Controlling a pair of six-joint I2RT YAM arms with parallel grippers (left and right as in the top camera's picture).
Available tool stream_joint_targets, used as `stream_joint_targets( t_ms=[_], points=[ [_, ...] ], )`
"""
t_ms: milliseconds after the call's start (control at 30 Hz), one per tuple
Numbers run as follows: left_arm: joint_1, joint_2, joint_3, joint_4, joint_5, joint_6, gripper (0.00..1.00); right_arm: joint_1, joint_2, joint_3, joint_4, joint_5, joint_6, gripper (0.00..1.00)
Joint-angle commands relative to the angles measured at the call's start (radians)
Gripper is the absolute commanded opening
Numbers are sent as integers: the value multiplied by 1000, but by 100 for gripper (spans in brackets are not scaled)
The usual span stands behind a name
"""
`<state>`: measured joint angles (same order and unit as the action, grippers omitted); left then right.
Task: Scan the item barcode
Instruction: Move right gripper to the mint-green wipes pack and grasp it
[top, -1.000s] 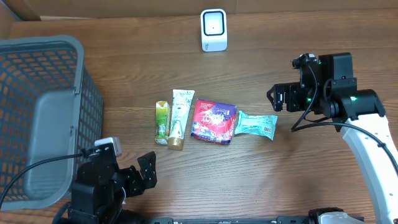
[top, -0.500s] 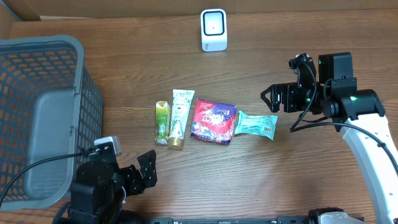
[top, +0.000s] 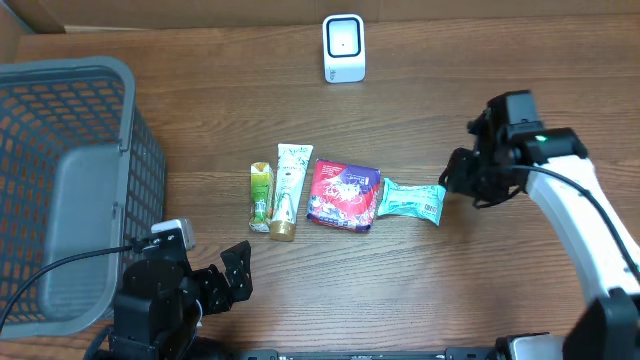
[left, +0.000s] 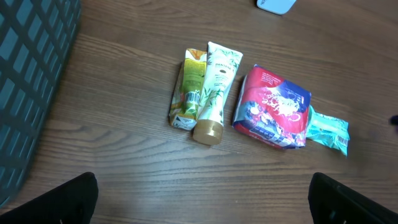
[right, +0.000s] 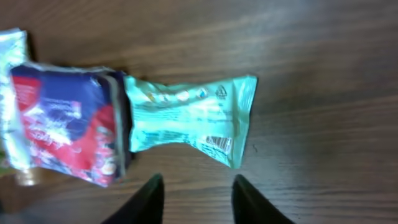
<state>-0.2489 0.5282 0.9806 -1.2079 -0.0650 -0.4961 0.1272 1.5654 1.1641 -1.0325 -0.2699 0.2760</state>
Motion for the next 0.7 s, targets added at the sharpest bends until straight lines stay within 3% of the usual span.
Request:
stream_joint_targets(
  t_ms=[0,233,400,667],
  points=[
    [0,-6,-11,0,-20,2,100,26,51,-64,8,-20,16,33],
    [0,-6,-11,0,-21,2,100,65,89,-185,57,-48,16,33],
    [0,-6,-11,0,-20,2,99,109,89,-260,155,-72,17,37],
    [0,-6,-11,0,-20,2,100,130,89,-310,307,-13,43,36]
  ],
)
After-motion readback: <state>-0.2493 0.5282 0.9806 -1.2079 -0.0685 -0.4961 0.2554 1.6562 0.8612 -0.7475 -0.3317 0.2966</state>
